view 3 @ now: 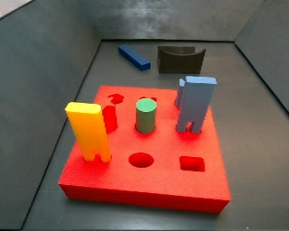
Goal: Pick up the rectangle object. Move up. Place the rectangle object on the fixture. Regrasp the rectangle object. Move to above the board. Insert the rectangle object.
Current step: Pick up the rectangle object.
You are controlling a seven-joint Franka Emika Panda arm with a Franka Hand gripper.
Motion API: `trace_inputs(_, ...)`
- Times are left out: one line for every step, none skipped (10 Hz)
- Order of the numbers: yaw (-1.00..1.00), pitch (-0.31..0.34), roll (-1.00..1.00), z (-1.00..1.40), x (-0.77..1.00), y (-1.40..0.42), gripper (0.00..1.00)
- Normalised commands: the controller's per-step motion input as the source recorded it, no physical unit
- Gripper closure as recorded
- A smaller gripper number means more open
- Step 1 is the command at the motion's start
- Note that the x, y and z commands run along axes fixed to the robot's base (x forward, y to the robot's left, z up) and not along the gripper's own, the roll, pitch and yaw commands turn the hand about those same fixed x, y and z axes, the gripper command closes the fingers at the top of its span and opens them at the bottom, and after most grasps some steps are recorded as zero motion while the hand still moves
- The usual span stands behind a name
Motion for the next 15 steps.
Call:
trace_inputs(0.08,0.216,0.0,-0.61,0.2,0.05,0.0)
trace_inputs(0.19,0.19,0.01,-0.79,0.27,0.07,0.0)
trace_inputs(0.21,0.156,0.0,-0.89,0.33,0.04,0.0)
trace_inputs(0.21,0.136,0.0,-0.94,0.31,0.05,0.0)
trace_inputs(0.22,0.104,0.0,-0.99,0.28,0.05,0.0)
trace_inputs(0.23,0.096,0.0,-1.0,0.3,0.05,0.0)
trace_inputs(0.19,0.077,-0.02,-1.0,0.24,0.04,0.0)
trace_inputs(0.19,0.041,-0.02,-1.0,0.11,0.0,0.0)
trace_inputs(0.14,0.0,-0.05,-1.0,-0.26,0.0,0.0)
trace_inputs(0.12,-0.047,-0.19,-0.7,-0.67,0.0,0.0)
trace_inputs(0.2,-0.051,-0.21,-0.65,-0.63,0.0,0.0)
trace_inputs(0.28,-0.05,-0.23,-0.62,-0.45,0.0,0.0)
trace_inputs(0.31,-0.056,-0.21,-0.65,-0.38,0.01,0.0)
trace_inputs(0.27,-0.039,-0.17,-0.73,-0.17,0.01,0.0)
trace_inputs(0.19,0.0,-0.15,-0.66,0.0,0.02,0.0)
